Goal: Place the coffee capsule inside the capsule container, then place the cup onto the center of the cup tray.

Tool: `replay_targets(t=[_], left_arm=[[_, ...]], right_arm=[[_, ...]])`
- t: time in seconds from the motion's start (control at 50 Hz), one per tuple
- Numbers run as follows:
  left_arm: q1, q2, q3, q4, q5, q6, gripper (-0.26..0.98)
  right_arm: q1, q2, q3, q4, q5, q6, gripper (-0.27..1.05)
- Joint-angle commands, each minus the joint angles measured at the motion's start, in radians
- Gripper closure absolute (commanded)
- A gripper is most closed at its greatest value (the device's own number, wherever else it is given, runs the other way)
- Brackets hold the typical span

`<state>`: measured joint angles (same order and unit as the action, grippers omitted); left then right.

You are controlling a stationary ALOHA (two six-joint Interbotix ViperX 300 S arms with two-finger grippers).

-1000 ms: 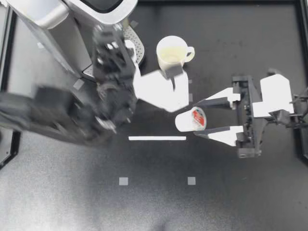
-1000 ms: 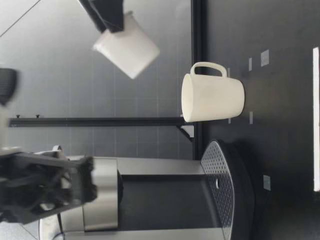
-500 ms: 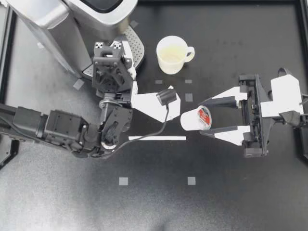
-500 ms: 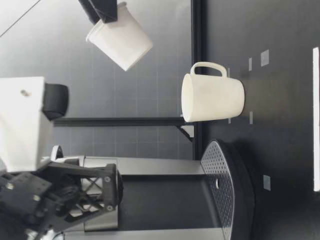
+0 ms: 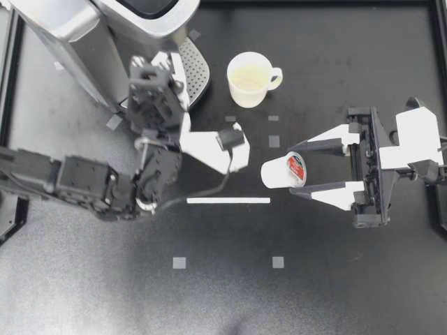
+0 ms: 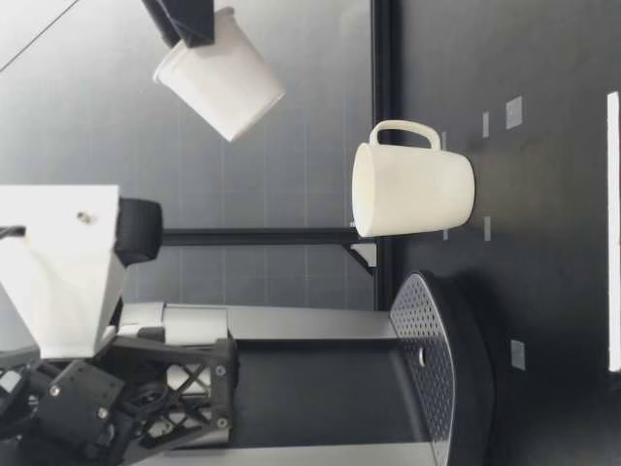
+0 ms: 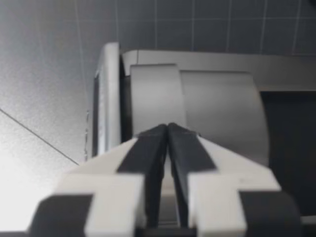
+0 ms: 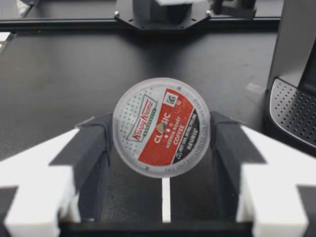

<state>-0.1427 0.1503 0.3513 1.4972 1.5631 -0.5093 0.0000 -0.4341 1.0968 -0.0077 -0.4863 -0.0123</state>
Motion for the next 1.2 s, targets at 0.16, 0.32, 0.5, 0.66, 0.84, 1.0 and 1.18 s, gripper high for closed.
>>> replay_targets(t=[0.16, 0.32, 0.5, 0.66, 0.84, 1.0, 1.18], left_arm=[[0.028, -0.058, 0.015, 0.046, 0.003, -0.003, 0.56], [0.043, -0.066, 0.02, 0.049, -0.006, -0.003, 0.56], [0.043, -0.078, 0.009, 0.095, -0.002, -0.002, 0.56], [0.043, -0.106, 0.008, 0.13, 0.005, -0.002, 0.56], [0.051, -0.152, 0.018, 0.156, 0.017, -0.006, 0.56], [0.06, -0.179, 0.009, 0.166, 0.003, -0.054, 0.56], [0.066, -0.222, 0.018, 0.166, -0.021, -0.137, 0.56]], right_arm=[[-0.006, -0.008, -0.011, -0.002, -0.023, -0.003, 0.3], [-0.006, -0.012, -0.011, -0.002, -0.023, -0.002, 0.3], [-0.006, -0.017, -0.011, -0.002, -0.025, -0.002, 0.3], [-0.006, -0.015, -0.012, -0.002, -0.023, 0.0, 0.3], [-0.006, -0.017, -0.015, -0.002, -0.025, 0.0, 0.3], [-0.006, -0.017, -0.018, -0.002, -0.025, 0.0, 0.3], [-0.006, -0.026, -0.021, -0.002, -0.025, 0.0, 0.3]])
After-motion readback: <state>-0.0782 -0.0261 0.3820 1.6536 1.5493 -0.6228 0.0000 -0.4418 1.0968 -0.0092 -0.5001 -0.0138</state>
